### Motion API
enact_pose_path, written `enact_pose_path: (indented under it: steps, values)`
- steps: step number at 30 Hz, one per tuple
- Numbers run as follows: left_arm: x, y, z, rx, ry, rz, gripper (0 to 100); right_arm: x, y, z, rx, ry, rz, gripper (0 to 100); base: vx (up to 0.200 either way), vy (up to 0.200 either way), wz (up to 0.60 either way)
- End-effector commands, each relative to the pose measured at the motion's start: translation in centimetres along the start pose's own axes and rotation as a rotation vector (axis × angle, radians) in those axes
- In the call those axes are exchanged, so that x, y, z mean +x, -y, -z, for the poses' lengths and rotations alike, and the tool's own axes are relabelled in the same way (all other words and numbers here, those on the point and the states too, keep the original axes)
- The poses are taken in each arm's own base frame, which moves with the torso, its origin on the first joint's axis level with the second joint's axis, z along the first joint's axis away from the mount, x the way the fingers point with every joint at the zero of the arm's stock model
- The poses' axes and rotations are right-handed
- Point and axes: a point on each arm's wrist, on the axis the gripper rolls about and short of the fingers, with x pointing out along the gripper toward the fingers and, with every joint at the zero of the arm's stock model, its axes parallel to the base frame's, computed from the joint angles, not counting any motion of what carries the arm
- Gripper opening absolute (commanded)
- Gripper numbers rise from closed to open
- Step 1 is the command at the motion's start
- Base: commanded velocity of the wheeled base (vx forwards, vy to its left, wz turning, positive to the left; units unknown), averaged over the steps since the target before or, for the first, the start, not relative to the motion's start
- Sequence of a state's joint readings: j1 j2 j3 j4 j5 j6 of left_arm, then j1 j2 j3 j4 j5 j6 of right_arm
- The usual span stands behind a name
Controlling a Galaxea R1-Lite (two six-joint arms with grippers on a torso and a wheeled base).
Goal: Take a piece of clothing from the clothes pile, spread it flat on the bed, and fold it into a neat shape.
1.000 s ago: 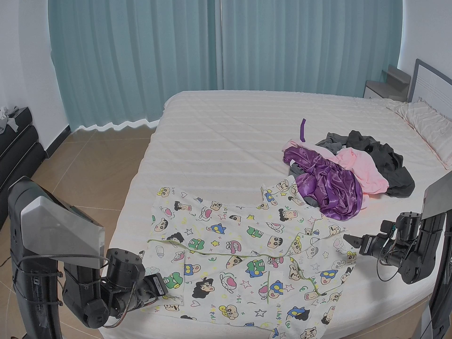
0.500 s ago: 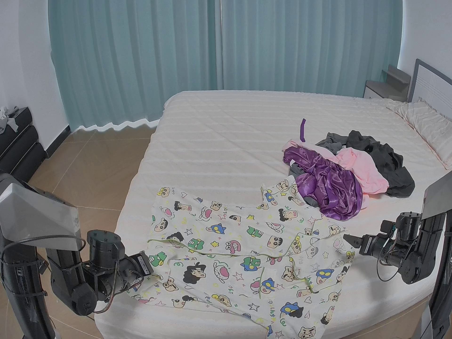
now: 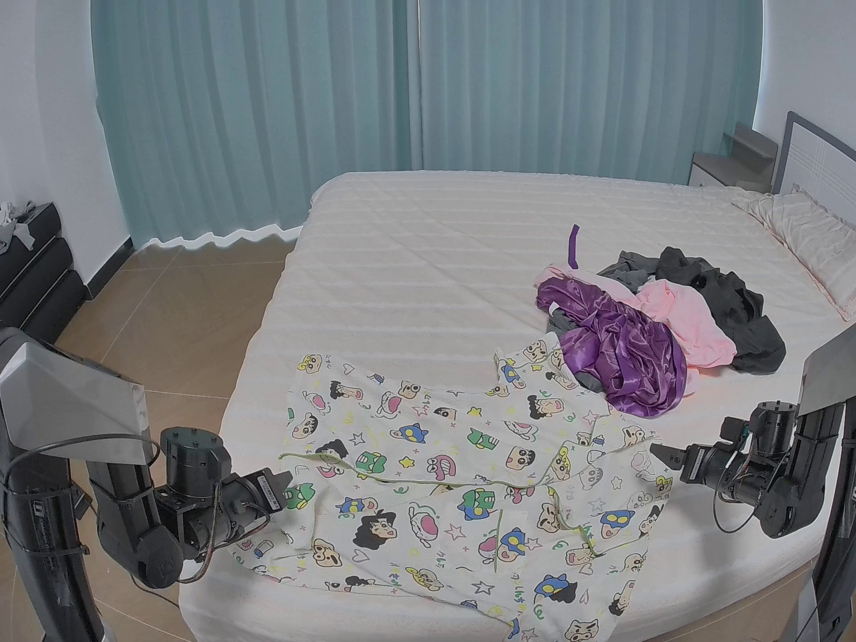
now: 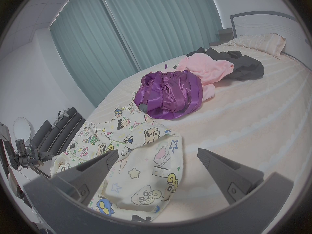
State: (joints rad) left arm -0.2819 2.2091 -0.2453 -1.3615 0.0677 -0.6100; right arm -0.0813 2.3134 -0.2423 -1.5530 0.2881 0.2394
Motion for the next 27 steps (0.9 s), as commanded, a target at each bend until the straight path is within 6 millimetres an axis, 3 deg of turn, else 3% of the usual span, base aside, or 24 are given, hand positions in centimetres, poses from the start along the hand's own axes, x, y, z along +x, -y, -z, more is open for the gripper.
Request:
enact_pose_path:
  steps: [1,7,20,27]
  values:
    - [0.9,0.2,-1.1,-0.013,0.046,0.012,100,0.0,0.0,-0.1,-0.002,0.005,-0.002,100,0.000,0.000,0.00]
    - [1.9,-0.5,-1.8,-0.023,0.020,-0.039,100,0.0,0.0,-0.1,0.000,0.007,-0.001,100,0.000,0.000,0.00]
    - [0.9,-1.5,0.4,-0.032,-0.148,-0.017,100,0.0,0.0,-0.1,-0.001,0.006,0.000,100,0.000,0.000,0.00]
    - [2.6,-1.7,1.3,-0.031,-0.175,-0.030,100,0.1,0.1,0.0,0.000,0.003,0.000,100,0.000,0.000,0.00]
